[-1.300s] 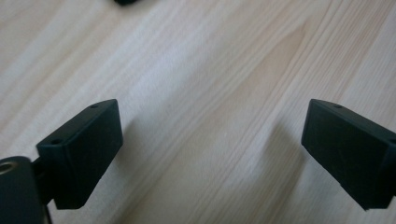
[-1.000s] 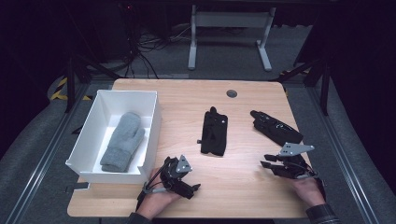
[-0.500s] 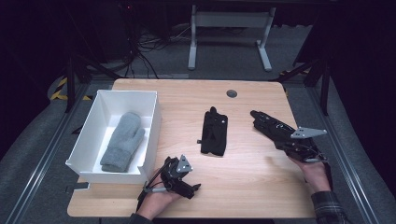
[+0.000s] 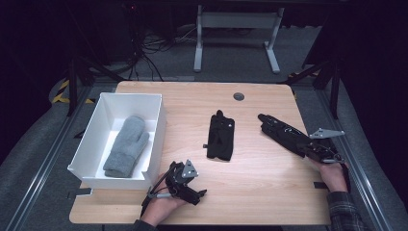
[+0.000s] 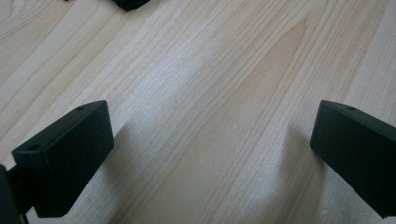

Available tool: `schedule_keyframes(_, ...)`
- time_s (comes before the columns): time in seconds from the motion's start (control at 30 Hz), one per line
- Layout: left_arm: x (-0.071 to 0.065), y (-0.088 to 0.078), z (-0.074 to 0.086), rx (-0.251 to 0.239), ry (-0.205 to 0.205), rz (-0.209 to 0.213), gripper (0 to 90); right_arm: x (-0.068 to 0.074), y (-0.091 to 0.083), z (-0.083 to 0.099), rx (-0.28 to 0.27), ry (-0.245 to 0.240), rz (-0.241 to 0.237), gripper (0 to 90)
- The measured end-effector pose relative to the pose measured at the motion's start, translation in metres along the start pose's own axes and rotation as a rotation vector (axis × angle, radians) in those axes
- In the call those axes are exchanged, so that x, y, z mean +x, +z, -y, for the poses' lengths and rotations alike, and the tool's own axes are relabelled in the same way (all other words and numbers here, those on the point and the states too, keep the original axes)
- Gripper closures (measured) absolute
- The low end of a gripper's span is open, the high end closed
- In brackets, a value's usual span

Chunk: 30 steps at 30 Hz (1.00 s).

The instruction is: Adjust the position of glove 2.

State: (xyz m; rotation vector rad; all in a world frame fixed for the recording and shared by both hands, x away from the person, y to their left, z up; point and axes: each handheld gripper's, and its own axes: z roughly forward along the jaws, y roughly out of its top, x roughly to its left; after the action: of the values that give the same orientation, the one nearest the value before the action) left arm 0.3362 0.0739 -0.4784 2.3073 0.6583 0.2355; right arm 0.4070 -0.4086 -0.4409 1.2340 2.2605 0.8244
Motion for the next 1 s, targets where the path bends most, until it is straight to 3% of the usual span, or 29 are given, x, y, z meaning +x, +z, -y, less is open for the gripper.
schedule_keyframes(0.07,0.0,0.0,0.0,0.0,0.0,0.0,0.0,0.0,0.004,0.002,0.033,-0.007,0.006,90.0)
schedule_keyframes(0.3,0.0,0.0,0.0,0.0,0.0,0.0,0.0,0.006,0.003,0.003,0.046,-0.027,-0.026,90.0)
schedule_keyframes(0.6,0.0,0.0,0.0,0.001,0.0,0.0,0.0,0.037,0.0,0.0,0.073,-0.116,-0.112,90.0)
schedule_keyframes(0.8,0.0,0.0,0.0,-0.001,-0.001,0.002,0.0,0.07,-0.005,0.002,0.081,-0.189,-0.183,90.0)
schedule_keyframes(1.0,0.0,-0.001,0.001,0.0,0.002,0.009,0.1,0.094,-0.007,0.002,0.077,-0.234,-0.24,90.0)
